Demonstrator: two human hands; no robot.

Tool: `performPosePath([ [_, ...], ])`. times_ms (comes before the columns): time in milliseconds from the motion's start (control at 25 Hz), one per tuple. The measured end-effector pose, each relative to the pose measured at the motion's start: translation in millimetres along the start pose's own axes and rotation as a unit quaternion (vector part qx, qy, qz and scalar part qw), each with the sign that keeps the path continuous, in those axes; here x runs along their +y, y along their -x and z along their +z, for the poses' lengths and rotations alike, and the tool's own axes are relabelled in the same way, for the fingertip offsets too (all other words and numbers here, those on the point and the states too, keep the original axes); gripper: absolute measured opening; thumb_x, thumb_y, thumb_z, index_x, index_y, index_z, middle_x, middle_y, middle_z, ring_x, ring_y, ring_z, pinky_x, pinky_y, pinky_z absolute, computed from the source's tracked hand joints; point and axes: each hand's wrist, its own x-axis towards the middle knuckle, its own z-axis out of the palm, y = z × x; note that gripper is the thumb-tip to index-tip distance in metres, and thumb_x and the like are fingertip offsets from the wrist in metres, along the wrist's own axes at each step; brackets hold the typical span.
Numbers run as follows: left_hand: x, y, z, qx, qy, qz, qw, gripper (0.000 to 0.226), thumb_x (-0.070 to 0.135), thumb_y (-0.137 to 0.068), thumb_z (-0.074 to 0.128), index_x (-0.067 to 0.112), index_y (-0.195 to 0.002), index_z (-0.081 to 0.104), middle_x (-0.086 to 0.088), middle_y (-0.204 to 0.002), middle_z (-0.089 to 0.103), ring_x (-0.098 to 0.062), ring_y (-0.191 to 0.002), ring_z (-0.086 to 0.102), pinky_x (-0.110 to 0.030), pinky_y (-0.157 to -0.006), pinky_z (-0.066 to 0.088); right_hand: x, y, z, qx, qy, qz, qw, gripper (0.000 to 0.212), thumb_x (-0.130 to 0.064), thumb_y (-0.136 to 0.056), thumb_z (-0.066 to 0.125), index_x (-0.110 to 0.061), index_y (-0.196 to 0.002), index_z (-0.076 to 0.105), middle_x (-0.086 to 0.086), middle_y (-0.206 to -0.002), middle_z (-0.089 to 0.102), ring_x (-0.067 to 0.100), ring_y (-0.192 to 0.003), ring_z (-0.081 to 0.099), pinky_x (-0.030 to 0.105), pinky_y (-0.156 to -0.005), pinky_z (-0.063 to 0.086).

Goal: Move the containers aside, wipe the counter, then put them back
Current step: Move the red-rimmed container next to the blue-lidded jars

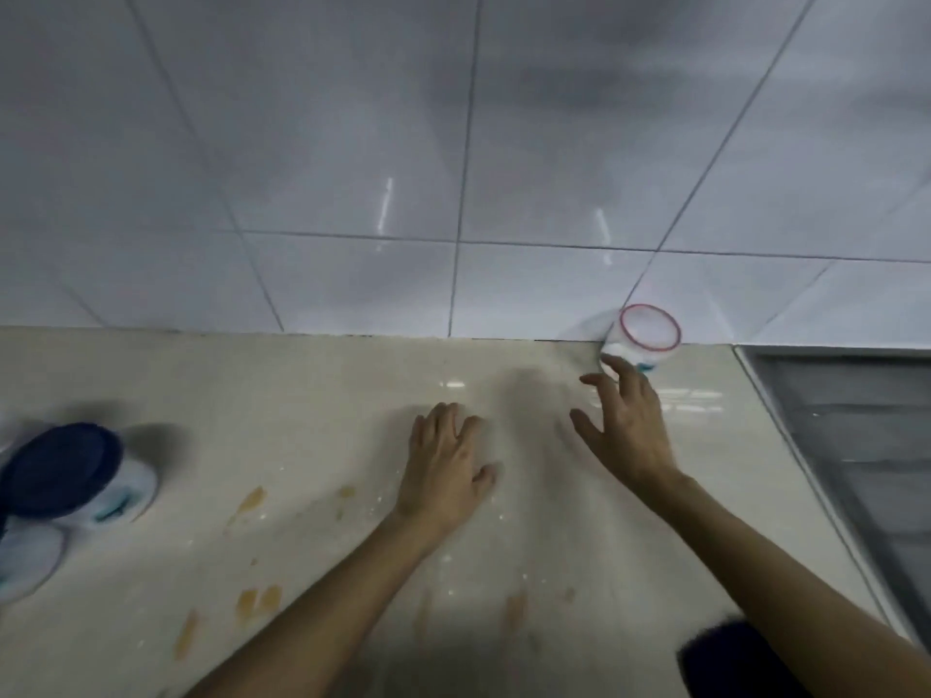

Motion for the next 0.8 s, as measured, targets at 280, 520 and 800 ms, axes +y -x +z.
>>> performPosePath([
  [280,53.5,-69.5,43.1,-0.086,-0.07,-0.031,0.993,0.096,0.086,-0.069,0.033,0.03,-0.146,0.021,-0.015,-0.158,0.009,-0.033,-0.146,0.006,-0.055,-0.118,0.001,91.3,-75.8,-18.3,-0.063,-0.041,0.156,0.985,0.093,-0.045,-0.07,0.077,-0.015,-0.143,0.028,0.02,-0.152,0.021,0.041,-0.136,0.031,0.052,-0.104,0.037],
  [520,51.4,-70.0,55.6,-0.112,-0.087,-0.032,0.989,0.105,0.087,-0.068,0.037,0.03,-0.151,0.007,-0.016,-0.16,-0.002,-0.032,-0.148,-0.003,-0.047,-0.121,0.0,96.0,-82.6,7.4,0.055,-0.16,0.15,0.974,0.077,-0.038,-0.066,0.082,-0.012,-0.124,0.038,0.012,-0.132,0.046,0.034,-0.108,0.056,0.036,-0.079,0.049],
  [800,50.2,-66.5,53.8,-0.1,-0.101,-0.02,0.99,0.109,0.091,-0.063,0.029,0.03,-0.15,0.01,-0.017,-0.16,0.002,-0.032,-0.148,-0.003,-0.049,-0.12,-0.003,91.6,-77.2,-1.0,0.066,-0.143,0.147,0.976,0.08,-0.039,-0.06,0.086,-0.015,-0.122,0.04,0.01,-0.128,0.052,0.031,-0.102,0.059,0.038,-0.078,0.052],
])
